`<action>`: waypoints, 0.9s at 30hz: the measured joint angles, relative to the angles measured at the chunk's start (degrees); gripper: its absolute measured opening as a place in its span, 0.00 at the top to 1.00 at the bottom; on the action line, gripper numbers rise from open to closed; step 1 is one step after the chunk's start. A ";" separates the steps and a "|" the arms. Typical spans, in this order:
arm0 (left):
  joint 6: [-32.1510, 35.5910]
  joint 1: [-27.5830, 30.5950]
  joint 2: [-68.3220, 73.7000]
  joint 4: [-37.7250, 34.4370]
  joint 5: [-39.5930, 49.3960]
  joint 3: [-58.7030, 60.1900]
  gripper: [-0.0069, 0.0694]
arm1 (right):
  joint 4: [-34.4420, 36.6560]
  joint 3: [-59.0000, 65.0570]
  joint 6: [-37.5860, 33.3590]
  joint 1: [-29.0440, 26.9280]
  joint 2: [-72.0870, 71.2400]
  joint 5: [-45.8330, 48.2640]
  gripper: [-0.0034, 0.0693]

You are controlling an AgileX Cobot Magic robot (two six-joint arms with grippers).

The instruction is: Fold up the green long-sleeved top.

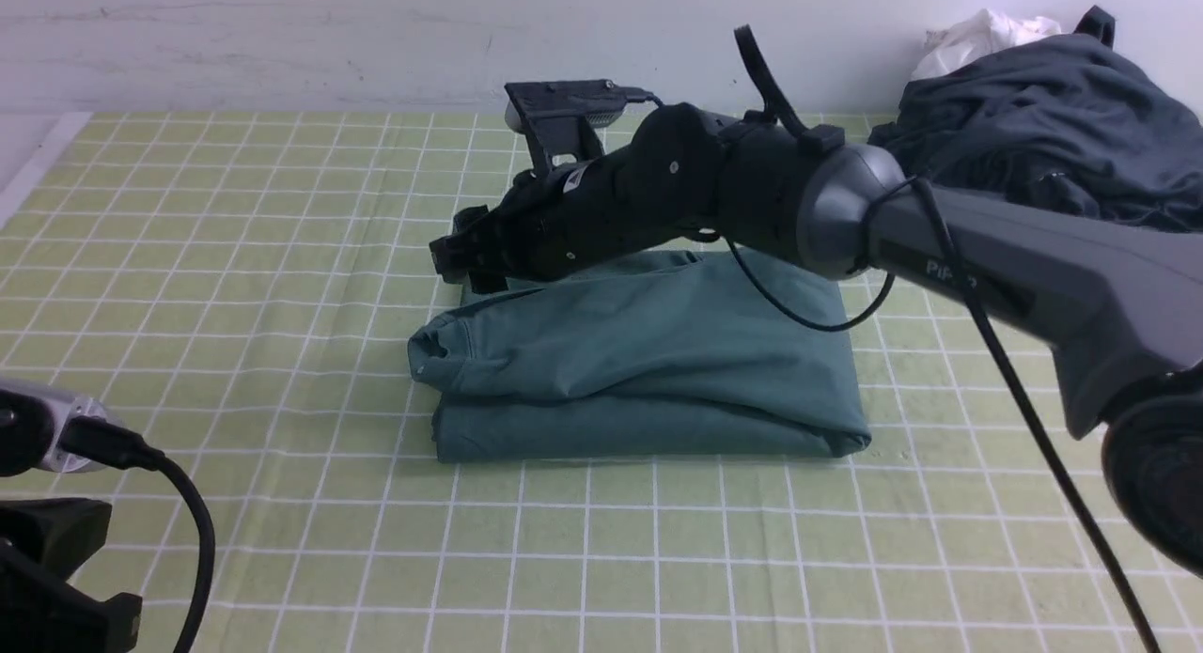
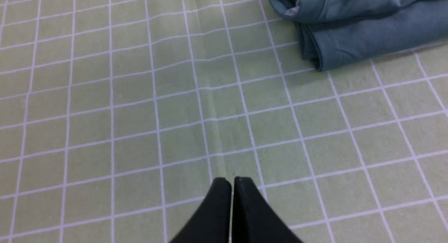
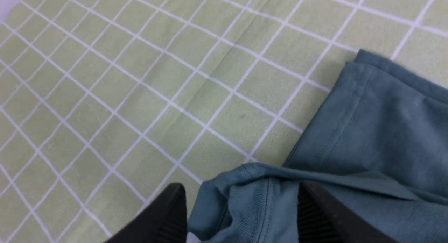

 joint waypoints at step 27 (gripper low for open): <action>0.00 0.00 0.00 -1.59 -2.71 0.10 0.91 | -25.44 -6.40 -3.25 -9.96 -40.26 38.38 0.97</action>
